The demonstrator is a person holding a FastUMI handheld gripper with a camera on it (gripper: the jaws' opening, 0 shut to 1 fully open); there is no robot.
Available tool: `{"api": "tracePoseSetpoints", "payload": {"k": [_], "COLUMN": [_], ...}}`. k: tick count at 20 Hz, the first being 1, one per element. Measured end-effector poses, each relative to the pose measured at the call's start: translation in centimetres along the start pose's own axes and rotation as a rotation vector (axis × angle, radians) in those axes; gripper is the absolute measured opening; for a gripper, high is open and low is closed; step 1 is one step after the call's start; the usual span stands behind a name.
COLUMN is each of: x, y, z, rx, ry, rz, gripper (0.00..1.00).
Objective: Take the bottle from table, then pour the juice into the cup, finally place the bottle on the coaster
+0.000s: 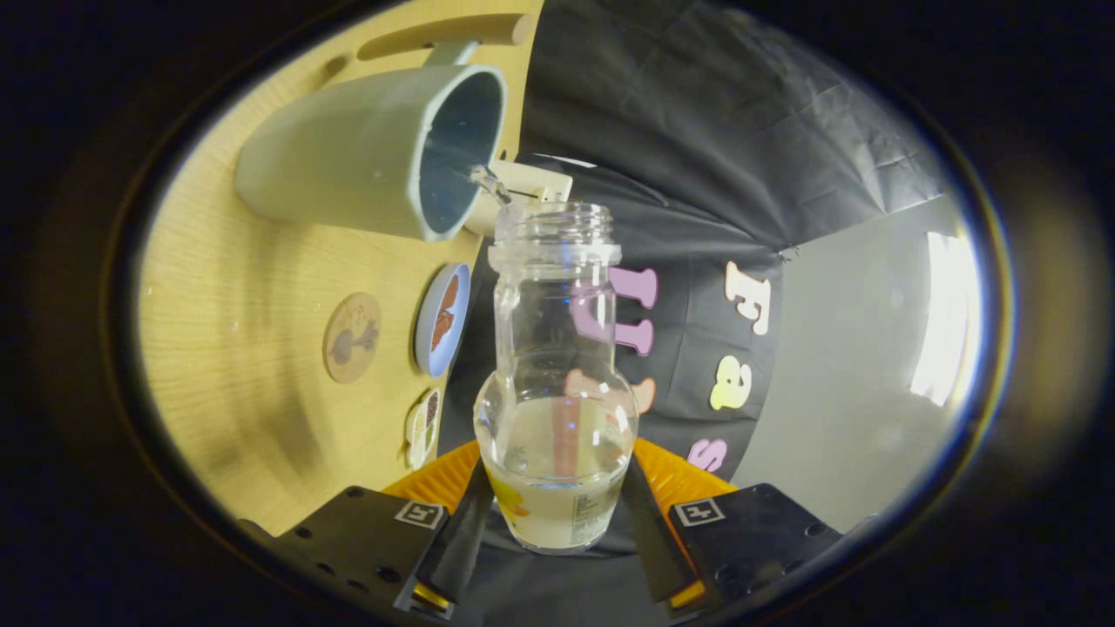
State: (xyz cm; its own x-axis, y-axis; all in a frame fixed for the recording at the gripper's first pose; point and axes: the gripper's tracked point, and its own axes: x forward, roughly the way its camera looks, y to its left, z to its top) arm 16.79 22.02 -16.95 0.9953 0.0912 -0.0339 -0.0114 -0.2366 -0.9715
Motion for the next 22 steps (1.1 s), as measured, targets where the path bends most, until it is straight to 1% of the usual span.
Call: {"api": "tracePoseSetpoints", "payload": {"k": [13,16,22], "x": [-0.1,-0.1,-0.2], "y": [0.3,0.1,-0.9], "z": [0.6,0.7,0.8], "rx": [-0.044,-0.064,-0.102], "ry": [-0.022,-0.025,-0.038], "rz": [-0.014,-0.027,-0.085], "gripper": [0.8,0.8,0.8]}}
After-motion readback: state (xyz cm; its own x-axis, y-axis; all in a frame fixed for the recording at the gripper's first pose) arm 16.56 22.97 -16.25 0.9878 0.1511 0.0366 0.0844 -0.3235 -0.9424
